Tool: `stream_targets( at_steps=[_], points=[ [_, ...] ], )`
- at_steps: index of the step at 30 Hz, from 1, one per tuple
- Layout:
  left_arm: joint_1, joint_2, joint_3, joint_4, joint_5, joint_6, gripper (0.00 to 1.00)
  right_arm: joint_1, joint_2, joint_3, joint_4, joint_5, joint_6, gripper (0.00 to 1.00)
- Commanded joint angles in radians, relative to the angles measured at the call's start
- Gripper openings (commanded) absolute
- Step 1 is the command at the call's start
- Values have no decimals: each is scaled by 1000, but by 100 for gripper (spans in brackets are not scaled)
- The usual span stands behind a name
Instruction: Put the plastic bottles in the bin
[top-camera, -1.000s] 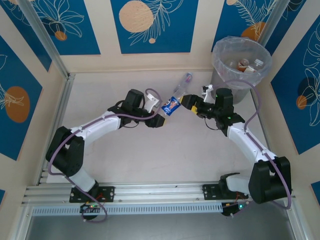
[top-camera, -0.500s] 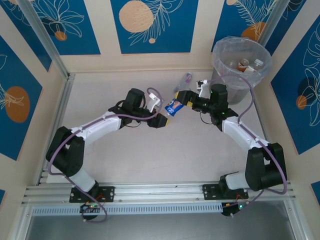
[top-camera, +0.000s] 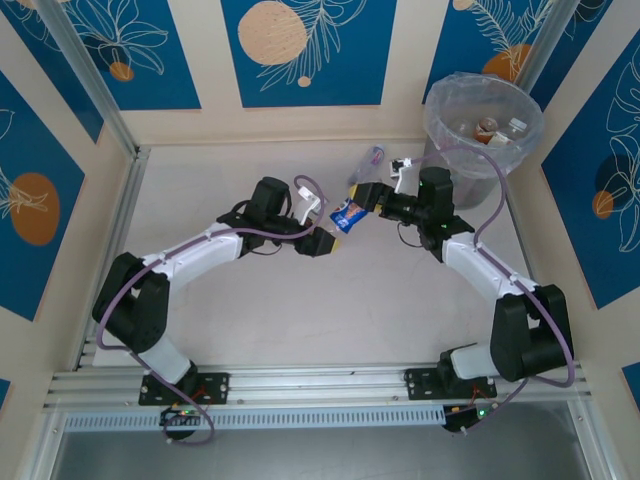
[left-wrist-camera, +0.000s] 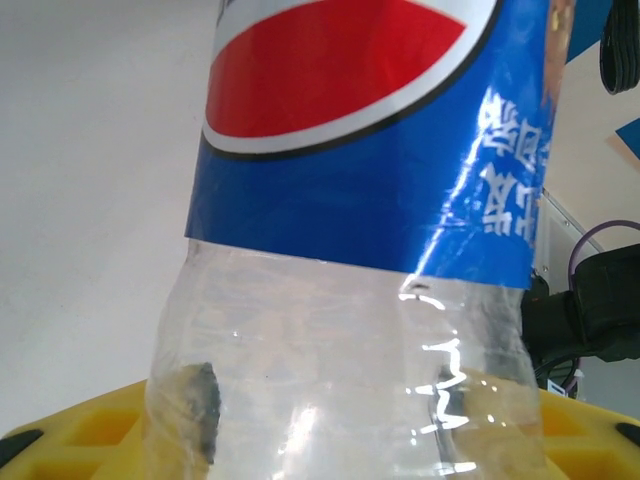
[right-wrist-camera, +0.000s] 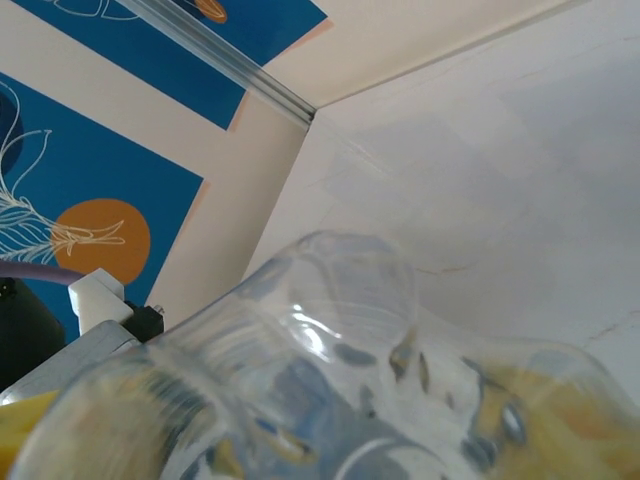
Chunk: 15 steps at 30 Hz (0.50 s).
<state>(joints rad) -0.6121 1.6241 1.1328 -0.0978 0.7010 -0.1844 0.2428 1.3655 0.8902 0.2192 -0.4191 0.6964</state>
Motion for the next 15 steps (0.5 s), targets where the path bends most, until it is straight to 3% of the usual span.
stream_targets(
  at_steps=[1, 8, 15],
  points=[
    [-8, -4, 49, 10, 46, 5, 56, 4, -43, 9, -79, 31, -95, 65],
    [-7, 6, 63, 7, 60, -1, 57, 2, -78, 0, -104, 31, -117, 53],
    [-7, -45, 11, 72, 22, -27, 76, -1, -99, 16, -106, 45, -118, 51]
  ],
)
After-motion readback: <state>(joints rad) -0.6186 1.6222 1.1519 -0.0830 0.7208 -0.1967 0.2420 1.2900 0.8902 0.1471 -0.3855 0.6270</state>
